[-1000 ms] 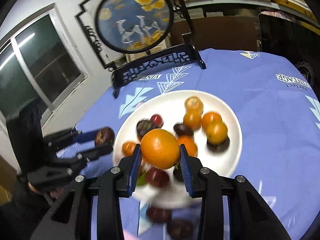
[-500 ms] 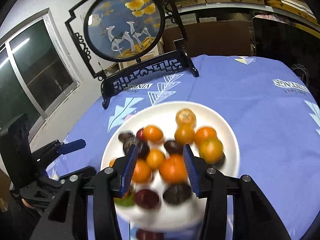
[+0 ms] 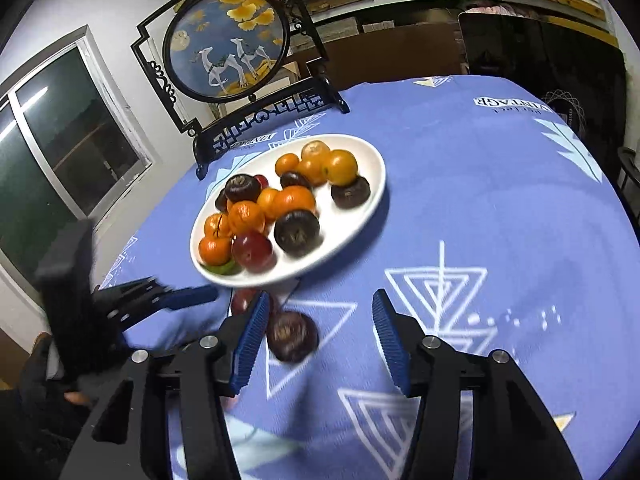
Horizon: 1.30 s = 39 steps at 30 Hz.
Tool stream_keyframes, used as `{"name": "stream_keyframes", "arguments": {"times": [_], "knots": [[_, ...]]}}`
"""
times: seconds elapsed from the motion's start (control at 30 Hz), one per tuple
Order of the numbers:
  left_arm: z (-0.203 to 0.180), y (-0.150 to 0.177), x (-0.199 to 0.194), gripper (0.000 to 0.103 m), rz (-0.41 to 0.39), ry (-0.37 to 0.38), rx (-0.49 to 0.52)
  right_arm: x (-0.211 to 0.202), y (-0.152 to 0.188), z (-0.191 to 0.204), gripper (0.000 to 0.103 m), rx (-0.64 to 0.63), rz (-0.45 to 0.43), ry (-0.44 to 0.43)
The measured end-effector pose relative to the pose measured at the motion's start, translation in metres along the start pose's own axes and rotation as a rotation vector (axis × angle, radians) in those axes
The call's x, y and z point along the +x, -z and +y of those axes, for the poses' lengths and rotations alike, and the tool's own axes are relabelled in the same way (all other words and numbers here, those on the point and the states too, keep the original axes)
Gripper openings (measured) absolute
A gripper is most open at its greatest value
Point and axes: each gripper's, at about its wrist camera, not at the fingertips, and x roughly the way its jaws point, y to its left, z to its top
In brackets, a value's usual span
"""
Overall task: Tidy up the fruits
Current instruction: 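Grasp a red plum with the left tool while the right tool grasps the last mangosteen, place both on plate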
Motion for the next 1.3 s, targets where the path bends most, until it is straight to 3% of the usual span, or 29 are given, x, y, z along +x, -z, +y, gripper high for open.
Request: {"name": "stream_keyframes", "arguments": {"times": [0.13,0.23,0.4,0.57,0.73,0.77,0.83,0.97,1.13,1.3], "knots": [[-0.005,-0.007,0.017,0.045,0.021,-0.010,-0.026,-0.006,0.008,-0.006,0.054,-0.004,-0.001,-0.003],[-0.004,-0.009,0.018,0.036,0.020,0.005,-0.033,-0.004,0.011,-0.006,0.054,-0.010,0.008,-0.012],[-0.004,0.004,0.000,0.036,0.000,0.034,-0.028,0.012,0.015,0.007,0.054,-0.072,0.073,-0.023],[0.009,0.024,-0.043,0.036,-0.063,0.046,-0.058,0.038,0.023,0.042,0.054,-0.261,0.144,0.055],[0.033,0.033,-0.066,0.036,-0.094,0.023,-0.108,0.070,0.021,0.062,0.062,-0.347,0.190,0.162],[0.037,0.035,-0.068,0.036,-0.098,0.016,-0.117,0.075,0.021,0.063,0.060,-0.345,0.207,0.166],[0.042,0.037,-0.071,0.036,-0.105,0.015,-0.131,0.078,0.022,0.067,0.040,-0.351,0.206,0.177],[0.049,0.036,-0.078,0.036,-0.132,0.022,-0.135,0.058,0.020,0.071,0.041,-0.326,0.176,0.116],[0.058,0.010,-0.081,0.036,-0.164,0.036,-0.127,0.028,-0.020,0.061,0.041,-0.224,0.096,0.022],[0.067,-0.040,-0.053,0.036,-0.167,0.056,-0.125,0.048,-0.077,0.049,0.041,-0.154,0.057,0.008]]}}
